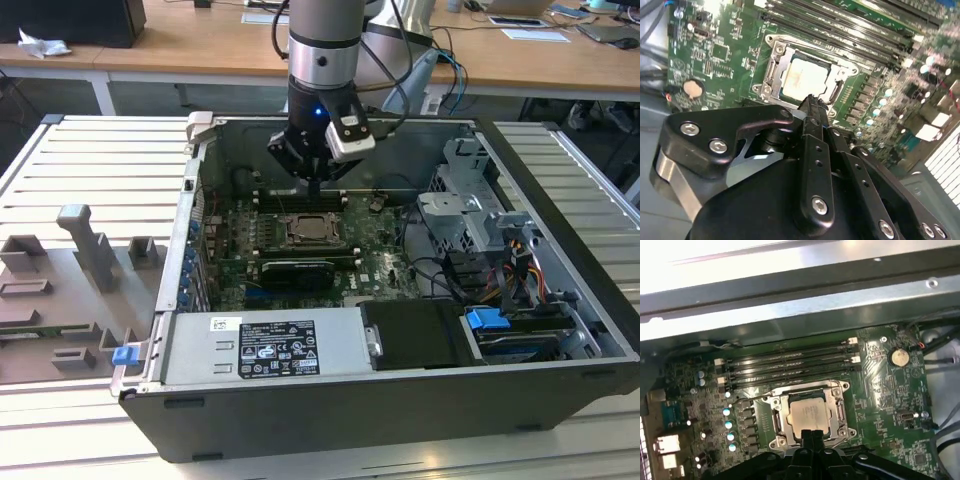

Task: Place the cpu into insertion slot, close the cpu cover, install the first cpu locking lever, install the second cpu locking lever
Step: 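Install the first cpu locking lever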

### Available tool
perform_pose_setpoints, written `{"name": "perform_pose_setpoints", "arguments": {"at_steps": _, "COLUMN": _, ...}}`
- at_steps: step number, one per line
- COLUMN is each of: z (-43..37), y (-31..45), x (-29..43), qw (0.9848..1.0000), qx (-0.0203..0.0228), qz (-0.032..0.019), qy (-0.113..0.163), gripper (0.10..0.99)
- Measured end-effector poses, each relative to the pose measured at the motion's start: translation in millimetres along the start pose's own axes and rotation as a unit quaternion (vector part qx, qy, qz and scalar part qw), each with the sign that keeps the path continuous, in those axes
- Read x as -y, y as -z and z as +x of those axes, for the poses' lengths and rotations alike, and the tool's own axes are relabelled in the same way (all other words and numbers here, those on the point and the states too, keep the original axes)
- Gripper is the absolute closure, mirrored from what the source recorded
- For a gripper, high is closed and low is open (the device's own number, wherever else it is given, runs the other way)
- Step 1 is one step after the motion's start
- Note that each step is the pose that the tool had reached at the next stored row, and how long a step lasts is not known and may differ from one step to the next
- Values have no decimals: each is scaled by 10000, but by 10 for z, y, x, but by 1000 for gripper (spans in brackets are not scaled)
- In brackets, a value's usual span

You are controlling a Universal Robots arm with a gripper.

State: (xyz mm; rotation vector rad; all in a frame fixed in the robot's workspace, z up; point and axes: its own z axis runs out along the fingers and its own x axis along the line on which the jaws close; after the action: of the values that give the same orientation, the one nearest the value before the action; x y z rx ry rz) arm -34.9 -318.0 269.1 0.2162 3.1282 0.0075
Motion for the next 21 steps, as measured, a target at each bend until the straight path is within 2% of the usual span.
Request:
{"name": "perform_pose_setpoints", "arguments": {"at_steps": 2, "z": 0, "y": 0, "x": 0, "qw": 9997, "qx": -1, "qz": -1, "qy": 237, "gripper": 980}}
{"name": "perform_pose_setpoints", "arguments": {"at_steps": 3, "z": 0, "y": -1, "x": 0, "qw": 9991, "qx": -2, "qz": -3, "qy": 422, "gripper": 980}}
{"name": "perform_pose_setpoints", "arguments": {"at_steps": 4, "z": 0, "y": -2, "x": 0, "qw": 9982, "qx": -4, "qz": -5, "qy": 599, "gripper": 980}}
{"name": "perform_pose_setpoints", "arguments": {"at_steps": 6, "z": 0, "y": -2, "x": 0, "qw": 9969, "qx": -5, "qz": -6, "qy": 781, "gripper": 980}}
{"name": "perform_pose_setpoints", "arguments": {"at_steps": 7, "z": 0, "y": -2, "x": 0, "qw": 9957, "qx": -5, "qz": -7, "qy": 928, "gripper": 980}}
{"name": "perform_pose_setpoints", "arguments": {"at_steps": 10, "z": 20, "y": -3, "x": 3, "qw": 9934, "qx": -6, "qz": -11, "qy": 1147, "gripper": 980}}
{"name": "perform_pose_setpoints", "arguments": {"at_steps": 12, "z": 144, "y": -1, "x": 20, "qw": 9934, "qx": -7, "qz": -24, "qy": 1148, "gripper": 980}}
{"name": "perform_pose_setpoints", "arguments": {"at_steps": 14, "z": 226, "y": -1, "x": 31, "qw": 9934, "qx": -6, "qz": -39, "qy": 1148, "gripper": 980}}
{"name": "perform_pose_setpoints", "arguments": {"at_steps": 18, "z": 326, "y": 0, "x": 41, "qw": 9939, "qx": -6, "qz": -42, "qy": 1102, "gripper": 980}}
{"name": "perform_pose_setpoints", "arguments": {"at_steps": 21, "z": 435, "y": 0, "x": 56, "qw": 9940, "qx": -6, "qz": -42, "qy": 1095, "gripper": 980}}
